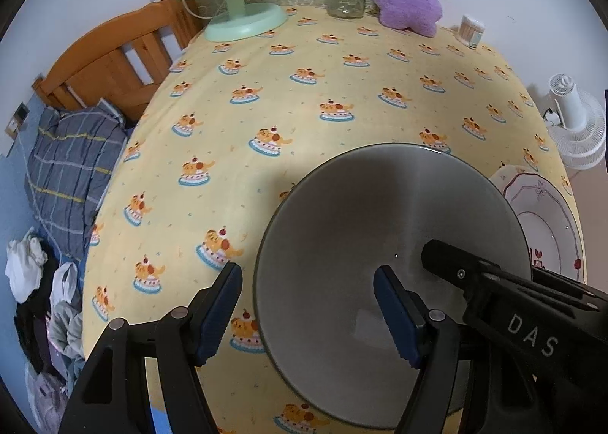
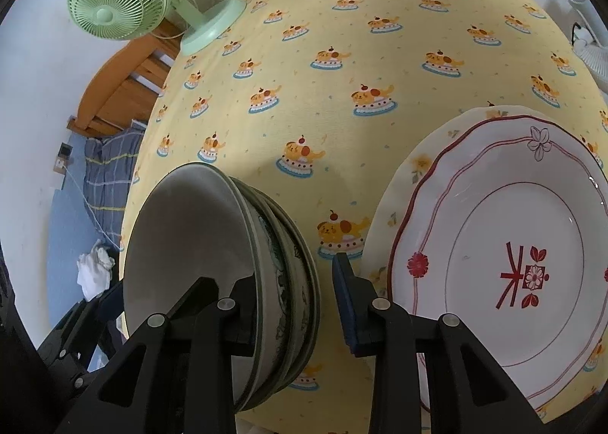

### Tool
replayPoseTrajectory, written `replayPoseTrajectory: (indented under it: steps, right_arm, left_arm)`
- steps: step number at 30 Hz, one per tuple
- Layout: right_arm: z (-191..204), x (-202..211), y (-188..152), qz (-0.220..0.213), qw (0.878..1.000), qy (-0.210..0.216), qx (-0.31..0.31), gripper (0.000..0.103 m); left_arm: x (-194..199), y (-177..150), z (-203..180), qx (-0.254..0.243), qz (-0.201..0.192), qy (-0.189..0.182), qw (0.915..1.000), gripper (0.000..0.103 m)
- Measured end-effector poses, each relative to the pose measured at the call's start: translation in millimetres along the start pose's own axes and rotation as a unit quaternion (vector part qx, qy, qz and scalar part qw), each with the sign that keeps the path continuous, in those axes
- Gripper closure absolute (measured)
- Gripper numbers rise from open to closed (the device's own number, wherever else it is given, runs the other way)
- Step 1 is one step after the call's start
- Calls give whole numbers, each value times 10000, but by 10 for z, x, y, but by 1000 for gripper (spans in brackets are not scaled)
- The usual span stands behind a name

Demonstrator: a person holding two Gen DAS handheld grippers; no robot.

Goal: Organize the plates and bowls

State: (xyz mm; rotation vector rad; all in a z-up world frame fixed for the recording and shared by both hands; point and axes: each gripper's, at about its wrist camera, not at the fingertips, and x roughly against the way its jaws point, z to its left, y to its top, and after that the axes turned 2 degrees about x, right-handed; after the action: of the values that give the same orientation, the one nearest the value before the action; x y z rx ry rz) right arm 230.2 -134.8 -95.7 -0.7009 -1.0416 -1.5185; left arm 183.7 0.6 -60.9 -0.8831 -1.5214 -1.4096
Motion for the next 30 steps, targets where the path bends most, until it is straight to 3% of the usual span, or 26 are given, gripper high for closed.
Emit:
replayPoseTrajectory:
  steps: [10, 18, 26, 30]
  right_arm:
    - [68, -26, -6, 26, 9994, -265, -213, 69]
    - [217, -47, -26, 3, 9971, -756, -101, 68]
    - [188, -22, -47, -28, 9972, -715, -204, 67]
    - [189, -20, -60, -55, 9973, -699, -218, 67]
  left_arm:
    - [-192, 46, 161, -148, 186, -821, 9963, 31]
    - [-295, 25, 269, -134, 268, -1349, 9904, 31]
    - [-336, 37, 279, -198, 372, -1765, 9834, 33]
    - [-355, 37, 263, -163, 468, -2005, 9784, 40]
